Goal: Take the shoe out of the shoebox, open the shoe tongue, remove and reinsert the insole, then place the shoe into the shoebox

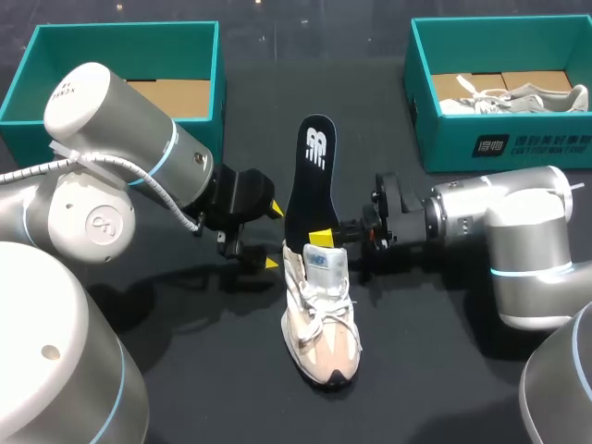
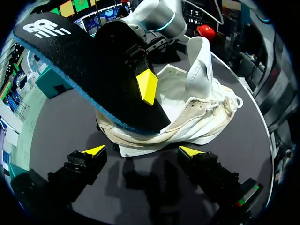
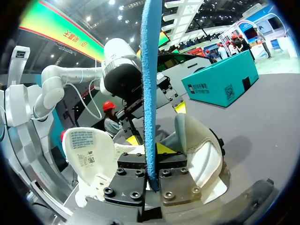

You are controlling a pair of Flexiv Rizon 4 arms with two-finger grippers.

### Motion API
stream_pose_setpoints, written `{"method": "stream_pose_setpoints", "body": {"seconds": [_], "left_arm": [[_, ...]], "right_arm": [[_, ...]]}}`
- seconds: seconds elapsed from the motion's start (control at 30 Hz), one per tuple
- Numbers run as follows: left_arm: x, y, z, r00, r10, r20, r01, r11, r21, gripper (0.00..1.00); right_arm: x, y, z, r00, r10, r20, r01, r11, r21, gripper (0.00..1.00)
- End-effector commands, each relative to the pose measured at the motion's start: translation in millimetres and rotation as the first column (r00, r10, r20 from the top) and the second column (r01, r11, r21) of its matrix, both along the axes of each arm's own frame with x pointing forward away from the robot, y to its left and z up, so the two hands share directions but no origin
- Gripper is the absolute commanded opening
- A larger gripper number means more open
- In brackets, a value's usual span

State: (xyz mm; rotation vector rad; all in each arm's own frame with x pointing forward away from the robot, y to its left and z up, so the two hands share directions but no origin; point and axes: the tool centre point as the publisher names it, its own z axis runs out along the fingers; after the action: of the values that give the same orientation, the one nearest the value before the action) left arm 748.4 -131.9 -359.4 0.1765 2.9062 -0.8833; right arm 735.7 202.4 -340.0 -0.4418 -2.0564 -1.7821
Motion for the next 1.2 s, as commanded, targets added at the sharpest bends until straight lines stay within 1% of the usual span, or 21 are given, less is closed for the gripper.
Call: {"method": "stream_pose_setpoints", "body": {"seconds": [0.03, 0.23, 0.4, 0.47, 0.5, 0.67, 0.83, 0.87, 1.07, 1.2], "left_arm": [[-0.4, 0, -1, 1.000, 0.000, 0.002, 0.000, 1.000, 0.001, 1.00], [-0.4, 0, -1, 1.000, 0.000, 0.002, 0.000, 1.000, 0.001, 1.00], [-0.4, 0, -1, 1.000, 0.000, 0.002, 0.000, 1.000, 0.001, 1.00], [-0.4, 0, -1, 1.000, 0.000, 0.002, 0.000, 1.000, 0.001, 1.00], [-0.4, 0, -1, 1.000, 0.000, 0.002, 0.000, 1.000, 0.001, 1.00], [-0.4, 0, -1, 1.000, 0.000, 0.002, 0.000, 1.000, 0.001, 1.00], [-0.4, 0, -1, 1.000, 0.000, 0.002, 0.000, 1.000, 0.001, 1.00], [-0.4, 0, -1, 1.000, 0.000, 0.002, 0.000, 1.000, 0.001, 1.00], [-0.4, 0, -1, 1.000, 0.000, 0.002, 0.000, 1.000, 0.001, 1.00], [-0.4, 0, -1, 1.000, 0.000, 0.002, 0.000, 1.000, 0.001, 1.00]], "right_arm": [[-8.2, -1, -13, 1.000, -0.002, -0.016, 0.002, 1.000, -0.008, 0.00], [-8.2, 1, -16, 1.000, 0.007, -0.030, -0.009, 0.999, -0.042, 0.00], [-8.9, 0, -15, 1.000, 0.017, -0.016, -0.018, 1.000, -0.022, 0.00], [-9.3, 0, -12, 1.000, 0.018, -0.008, -0.018, 1.000, -0.017, 0.16], [-9.4, 0, -11, 1.000, 0.019, -0.004, -0.019, 1.000, -0.017, 0.22], [-9.4, 1, -6, 1.000, 0.028, 0.012, -0.028, 0.999, -0.018, 0.20], [-9.0, 1, -4, 0.999, 0.035, 0.024, -0.034, 0.999, -0.015, 0.23], [-8.8, 2, -4, 0.999, 0.036, 0.028, -0.036, 0.999, -0.015, 0.25], [-6.0, 3, 3, 0.998, 0.042, 0.045, -0.042, 0.999, -0.019, 0.31], [-3.2, 4, 5, 0.998, 0.044, 0.050, -0.043, 0.999, -0.020, 0.33]]}}
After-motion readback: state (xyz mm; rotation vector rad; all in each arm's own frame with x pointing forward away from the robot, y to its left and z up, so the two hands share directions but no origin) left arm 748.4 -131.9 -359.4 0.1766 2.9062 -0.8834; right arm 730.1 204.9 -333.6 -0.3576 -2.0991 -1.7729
